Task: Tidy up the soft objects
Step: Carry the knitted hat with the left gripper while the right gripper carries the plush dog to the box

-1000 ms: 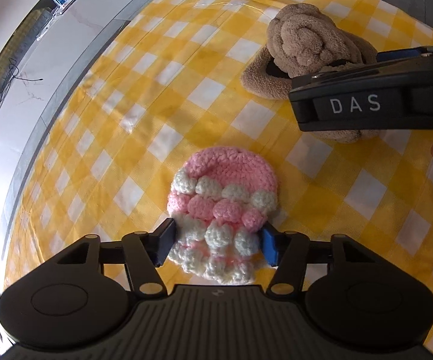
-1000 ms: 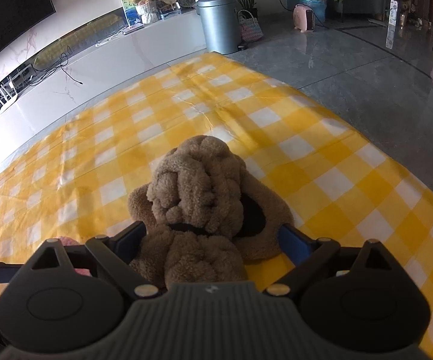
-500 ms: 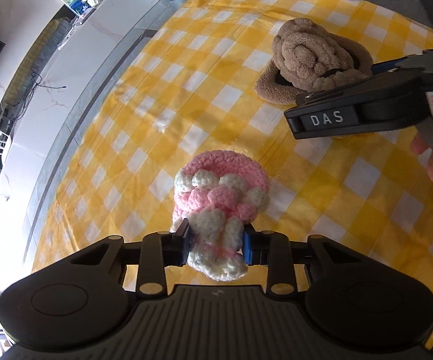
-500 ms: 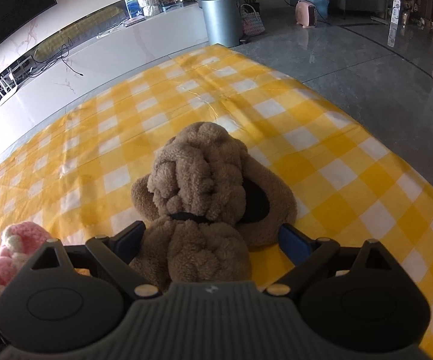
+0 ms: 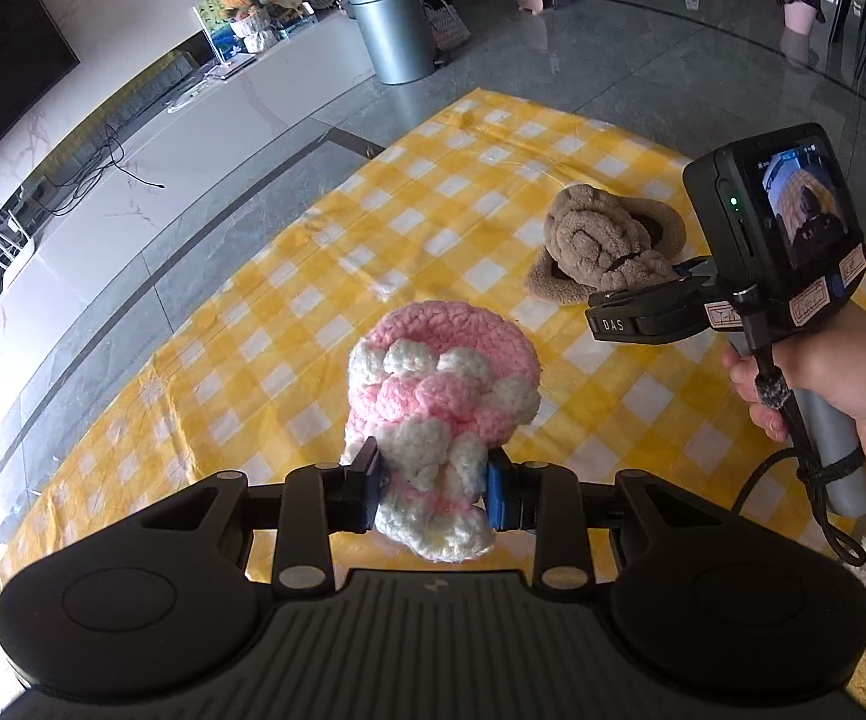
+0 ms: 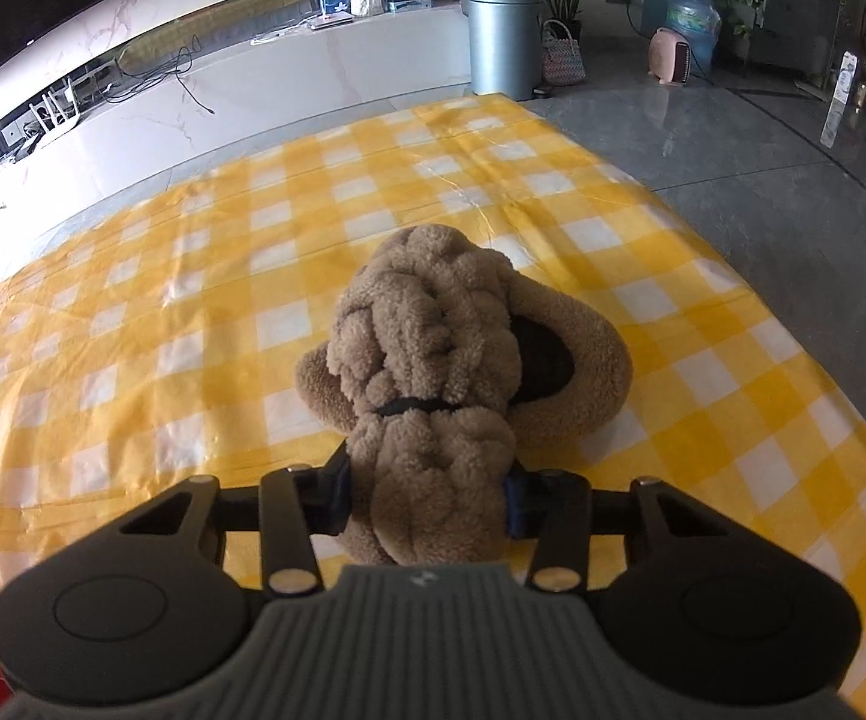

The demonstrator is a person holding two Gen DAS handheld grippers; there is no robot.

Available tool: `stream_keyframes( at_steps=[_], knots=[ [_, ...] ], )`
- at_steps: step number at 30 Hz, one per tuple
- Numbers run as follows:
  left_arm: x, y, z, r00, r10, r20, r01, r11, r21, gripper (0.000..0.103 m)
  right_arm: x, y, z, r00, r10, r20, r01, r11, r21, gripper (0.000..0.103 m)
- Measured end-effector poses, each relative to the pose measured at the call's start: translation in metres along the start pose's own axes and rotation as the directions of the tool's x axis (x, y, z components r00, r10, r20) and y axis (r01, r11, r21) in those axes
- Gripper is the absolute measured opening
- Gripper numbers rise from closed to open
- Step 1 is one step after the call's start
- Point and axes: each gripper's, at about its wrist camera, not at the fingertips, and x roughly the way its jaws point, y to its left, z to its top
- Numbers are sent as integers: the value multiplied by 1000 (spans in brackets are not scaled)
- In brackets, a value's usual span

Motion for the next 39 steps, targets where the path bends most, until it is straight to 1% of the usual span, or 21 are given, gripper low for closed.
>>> stream_keyframes(
  at_steps=[3,7,10,12,15,16,17,21,23,26,28,29,30,32,33,34,35,36,37,39],
  knots=[
    [-17,13,-6,999,-8,35,9,999,-38,37,-4,-5,-1,1000,10,7,-11,1000,22,44],
    [-32,33,-15,997,-19,70,27,993,-112,37,-21,-17,-1,995,89,40,-92,993,78,44],
    [-44,44,-26,997,-12,82,25,987,-160,37,-39,-23,2,984,153,91,-163,979,123,44],
    [-54,52,-35,995,-6,100,25,982,-188,37,-53,-23,3,972,194,129,-211,968,134,44],
    [-71,58,-52,991,36,125,-9,977,-215,37,-74,-17,5,960,215,179,-240,962,133,44],
    [-77,60,-59,990,46,133,-16,975,-224,37,-82,-15,5,954,228,197,-255,959,125,44],
    [-82,64,-66,989,48,140,-13,971,-239,37,-91,-13,5,943,252,219,-282,952,117,44],
    [-103,80,-96,985,34,169,22,948,-317,37,-124,1,3,898,341,276,-375,924,78,44],
    [-113,90,-110,983,38,181,28,938,-347,37,-141,17,2,876,381,294,-406,914,25,44],
    [-128,103,-132,977,38,212,51,916,-398,37,-166,50,-1,839,449,308,-447,891,-83,44],
    [-139,111,-151,970,56,238,57,894,-445,37,-179,75,-5,814,500,297,-477,866,-149,44],
    [-142,116,-161,966,66,252,61,883,-465,37,-187,91,-9,795,535,285,-501,845,-188,44],
    [-145,122,-171,962,66,265,76,866,-494,37,-194,105,-13,776,571,266,-529,820,-219,44],
    [-148,137,-196,956,46,291,131,818,-560,37,-209,129,-18,739,637,221,-585,768,-260,44],
    [-146,143,-208,954,42,298,148,796,-586,37,-217,141,-20,714,670,203,-611,738,-287,44],
    [-146,150,-222,953,52,297,151,771,-619,37,-224,151,-23,694,696,186,-631,712,-309,44],
    [-146,155,-233,952,70,297,144,753,-642,37,-230,160,-25,680,714,166,-647,691,-322,44],
    [-146,158,-243,948,89,305,141,742,-655,37,-235,169,-27,669,729,143,-660,672,-336,45],
    [-147,162,-254,943,106,315,141,731,-668,37,-239,179,-31,665,738,116,-666,657,-353,45],
    [-144,169,-268,942,116,314,143,709,-691,37,-242,199,-38,675,736,59,-665,641,-384,45]
  ],
)
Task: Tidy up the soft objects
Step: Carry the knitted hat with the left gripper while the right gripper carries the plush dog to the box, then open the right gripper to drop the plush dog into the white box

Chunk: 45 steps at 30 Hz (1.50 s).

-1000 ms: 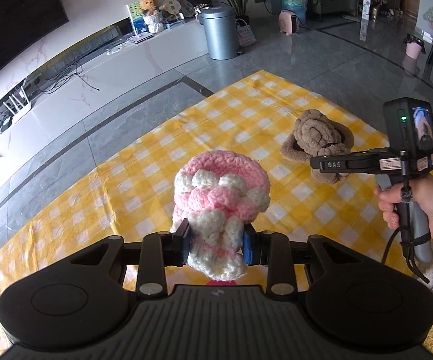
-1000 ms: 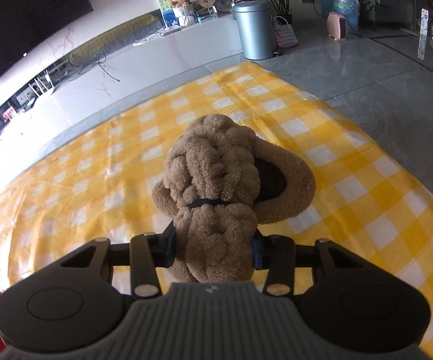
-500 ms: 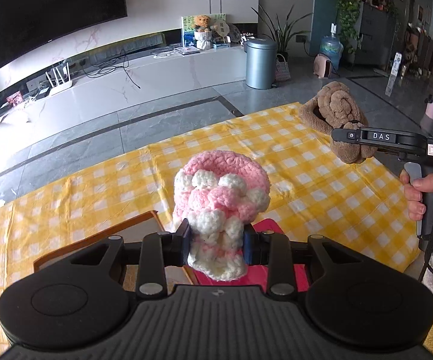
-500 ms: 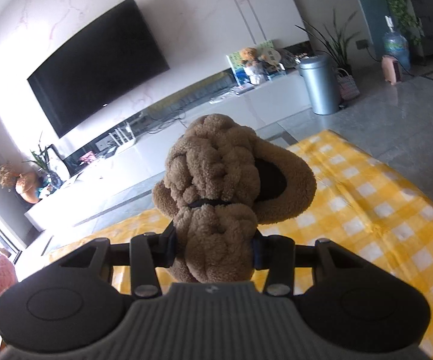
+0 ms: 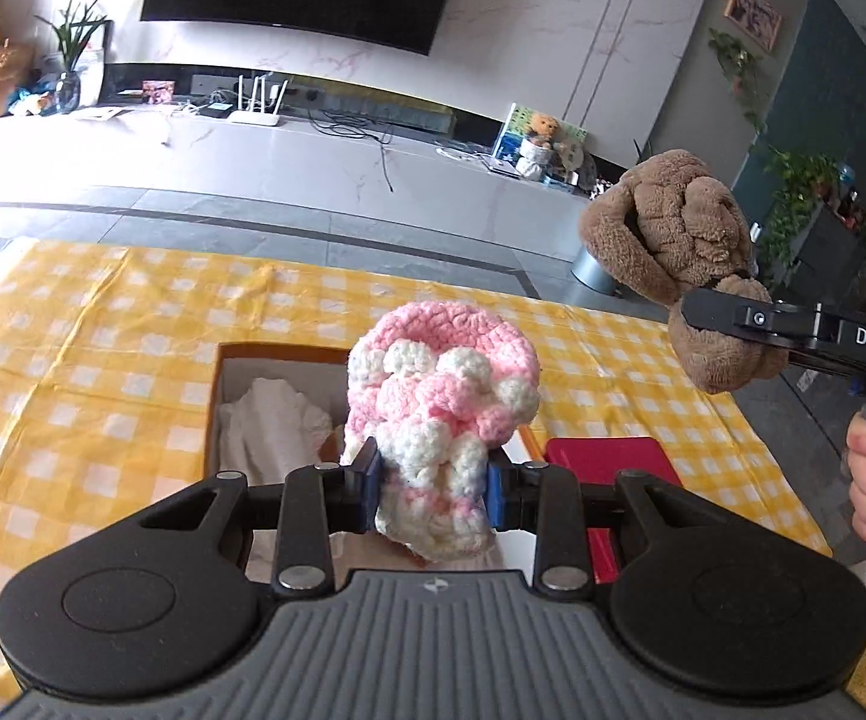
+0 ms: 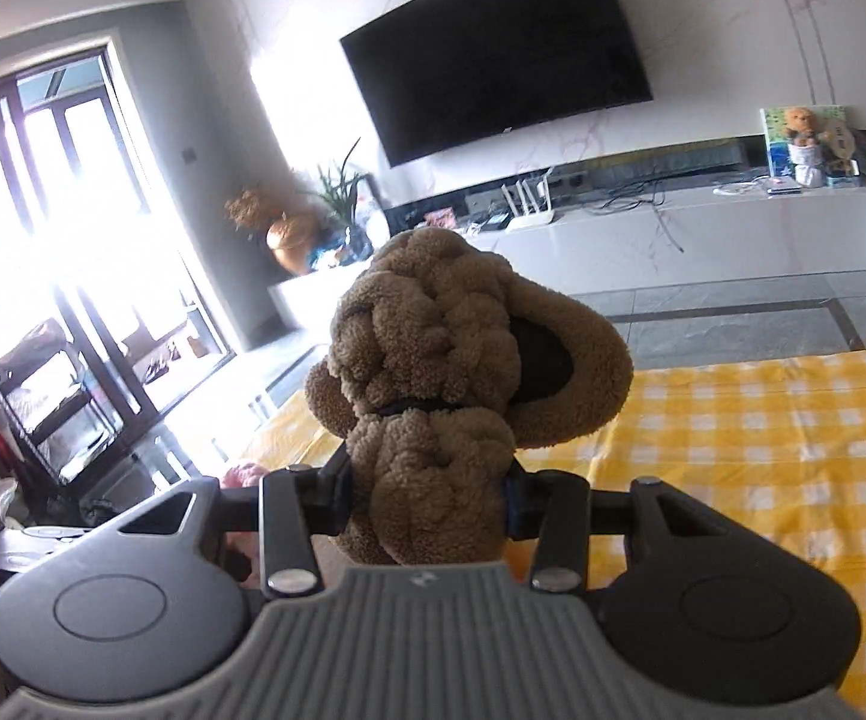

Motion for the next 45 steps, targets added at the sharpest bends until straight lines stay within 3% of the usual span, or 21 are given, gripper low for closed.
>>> stream_keyframes(
  at_steps=[3,6,9,12,14,17,20,25,29,32,35,39,40,41,43,45],
  knots=[
    [6,16,-4,999,-28,-27,27,999,-30,37,29,22,-10,993,-1,-115,-3,999,-37,45],
    [7,32,-8,998,-38,-50,35,997,-71,37,61,47,-31,969,-10,-247,-6,998,-66,45],
    [1,41,-17,999,-11,-40,8,996,-91,37,82,67,-49,945,-96,-313,47,986,-163,45],
    [-6,48,-26,1000,-1,-29,-2,994,-111,37,95,68,-57,923,-102,-370,44,986,-162,45],
    [-11,52,-27,999,-19,-26,16,992,-122,37,100,72,-67,906,-101,-412,28,984,-178,45],
    [-14,57,-24,1000,-28,-14,26,989,-143,37,112,80,-83,870,-184,-458,57,959,-277,45],
    [-16,55,-26,999,-34,-8,33,991,-128,37,127,72,-92,830,-172,-531,42,968,-248,45],
    [-13,50,-27,998,-47,-28,44,993,-111,37,151,72,-96,797,-214,-564,40,952,-305,44],
    [-10,48,-28,998,-53,-41,49,993,-103,37,175,89,-109,764,-392,-512,106,860,-499,44],
    [-10,47,-29,998,-54,-45,49,994,-97,37,186,90,-120,749,-434,-500,122,833,-540,46],
    [-10,48,-28,997,-55,-49,50,994,-100,37,184,93,-121,761,-426,-489,121,834,-538,48],
    [-9,47,-27,997,-56,-57,51,995,-91,37,153,93,-111,806,-358,-471,99,866,-490,52],
    [-9,46,-27,997,-57,-61,51,995,-86,37,148,94,-109,817,-352,-457,99,866,-491,61],
    [-8,45,-27,996,-57,-65,51,995,-82,37,140,95,-106,826,-366,-429,116,855,-506,77],
    [-6,43,-28,996,-57,-75,52,996,-73,37,125,98,-98,849,-384,-362,134,820,-556,85],
    [-5,42,-29,994,-57,-89,52,997,-59,37,104,96,-85,890,-349,-292,144,825,-546,88]
  ],
)
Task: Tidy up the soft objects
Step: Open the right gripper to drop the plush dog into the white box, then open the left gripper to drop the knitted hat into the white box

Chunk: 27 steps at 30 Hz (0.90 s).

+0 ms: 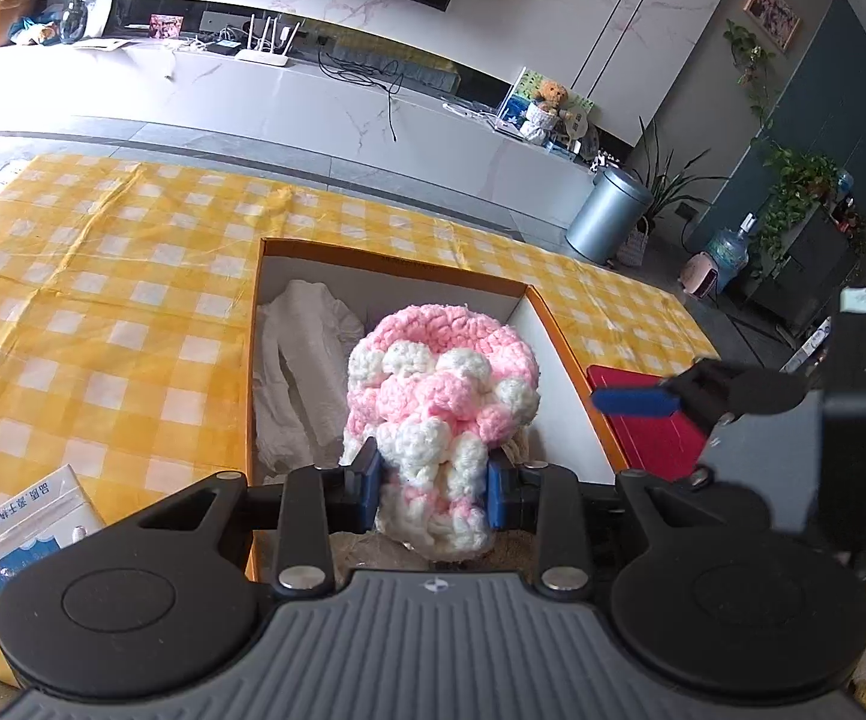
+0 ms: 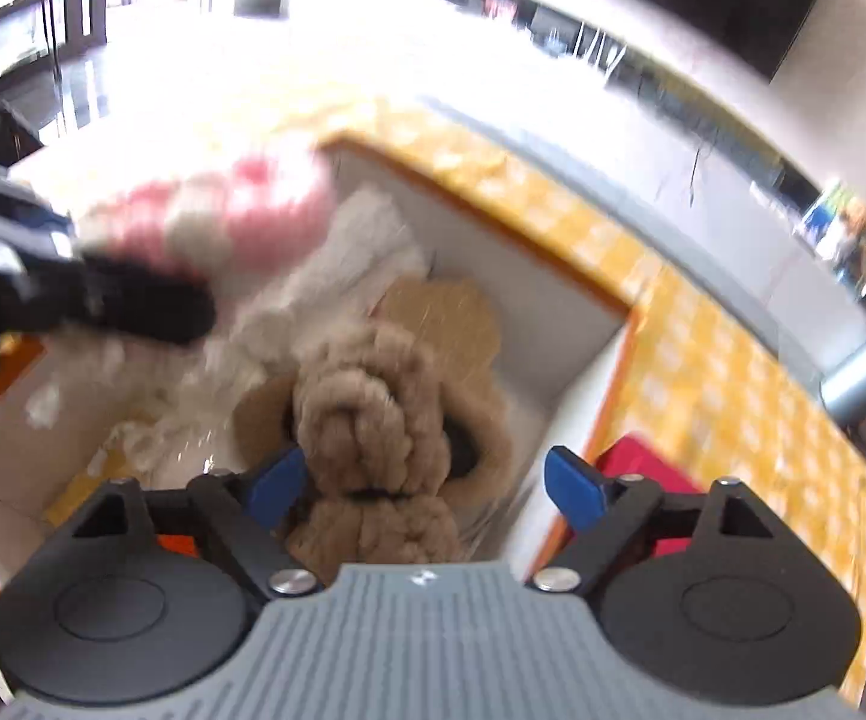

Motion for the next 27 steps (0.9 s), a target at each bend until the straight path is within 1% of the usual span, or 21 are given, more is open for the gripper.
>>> stream_keyframes(
  at_steps=[1,3,4,5,6,7,8,9,10,12,13,17,20,23,24,26,27],
  knots=[
    [0,-1,0,1000,3,-5,-3,1000,9,37,-9,-9,-1,999,-4,40,2,999,42,93],
    [-1,-5,-3,1000,15,-16,-15,999,46,37,-26,-29,-5,992,-22,124,1,986,169,94],
    [-3,-7,-4,1000,21,-22,-19,997,73,37,-30,-38,-9,986,-22,164,-18,971,238,94],
    [-5,-8,-7,999,21,-31,-17,994,107,37,-31,-47,-14,980,-8,201,-54,952,302,94],
    [-7,-9,-9,999,22,-48,-15,991,133,38,-30,-53,-20,973,21,228,-100,934,343,93],
    [-7,-10,-11,996,33,-80,-19,986,168,38,-27,-57,-27,969,54,240,-142,920,365,84],
    [-6,-11,-14,993,53,-105,-32,981,191,38,-22,-58,-31,968,80,236,-167,911,376,73],
    [-5,-11,-15,989,77,-125,-50,976,211,38,-17,-58,-35,972,86,217,-167,907,386,70],
    [-4,-13,-16,984,105,-142,-70,971,230,38,-13,-58,-38,978,78,195,-151,907,394,68],
    [-1,-16,-18,970,177,-165,-127,953,274,38,-14,-55,-42,977,57,205,-133,916,378,68],
    [0,-17,-19,966,192,-171,-137,948,289,38,-15,-57,-42,977,62,205,-137,916,377,68],
    [-3,-23,-28,960,177,-219,-95,937,337,39,-18,-66,-45,970,80,231,-169,901,399,68],
    [-4,-28,-34,955,194,-226,-100,923,371,42,-22,-68,-47,969,75,236,-167,900,402,68],
    [-2,-30,-35,955,198,-220,-104,921,375,48,-19,-67,-47,971,74,228,-165,898,408,68],
    [-2,-30,-35,957,196,-213,-108,924,367,53,-18,-67,-47,972,76,224,-164,898,407,68],
    [-4,-33,-33,967,199,-160,-128,920,370,61,-13,-64,-47,974,78,213,-161,901,403,68],
    [-7,-36,-35,972,199,-123,-137,910,391,73,-12,-63,-46,975,80,209,-160,902,401,68]
  ],
)
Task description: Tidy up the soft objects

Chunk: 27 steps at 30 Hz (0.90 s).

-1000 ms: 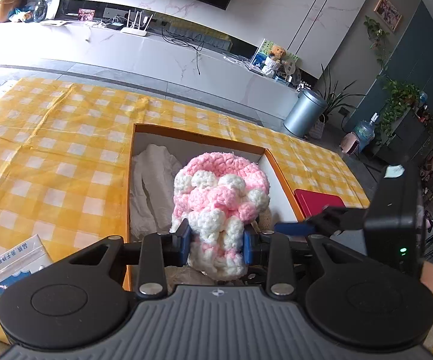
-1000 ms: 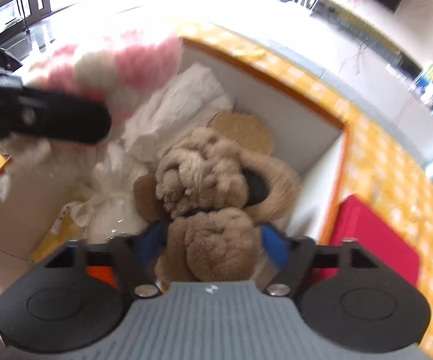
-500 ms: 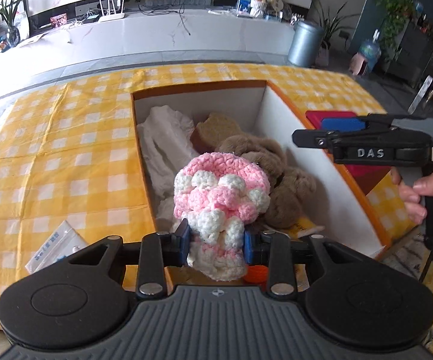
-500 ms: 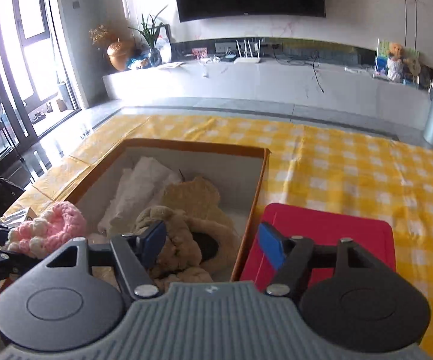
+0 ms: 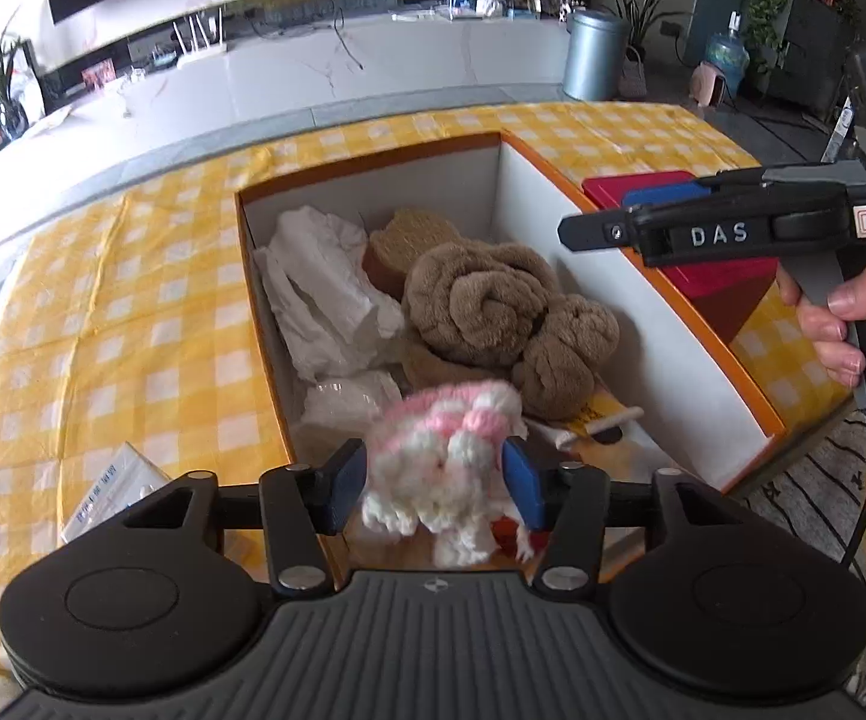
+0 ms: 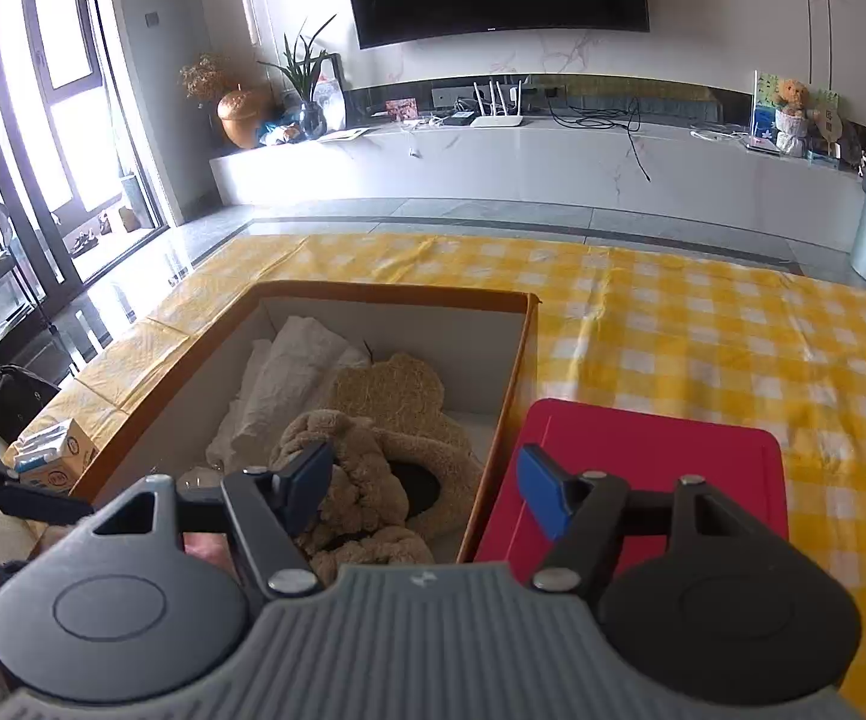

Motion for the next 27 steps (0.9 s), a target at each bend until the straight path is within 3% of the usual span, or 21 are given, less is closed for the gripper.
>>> stream_keyframes(
  at_steps=[1,2,7,11,13,15,19,25,27],
  knots=[
    [-5,-4,-1,999,8,45,-10,999,42,85,0,1,0,1000,0,-1,0,1000,-4,69],
    [-11,-8,-2,996,8,87,-15,997,77,89,0,2,0,1000,1,-1,-1,1000,-6,70],
    [-34,-13,1,970,40,239,-61,995,81,95,-3,2,1,1000,14,9,-14,1000,12,71],
    [-38,-20,7,908,138,397,-150,989,-2,96,-15,-3,4,998,35,60,-38,998,53,79],
    [-31,-25,12,893,187,410,-184,982,-45,96,-21,-6,6,996,18,90,-26,996,82,84],
    [-22,-27,15,890,188,416,-170,982,-80,96,-26,-9,6,993,-17,113,5,995,102,89],
    [-1,-27,20,901,161,403,-90,978,-190,96,-34,-12,8,982,-116,149,103,991,89,95],
    [12,-35,21,897,173,408,-107,978,-180,96,-35,-5,3,959,-223,175,225,974,8,97],
    [13,-32,18,891,181,416,-97,972,-216,96,-32,-4,1,957,-237,169,243,970,-14,97]
  ],
)
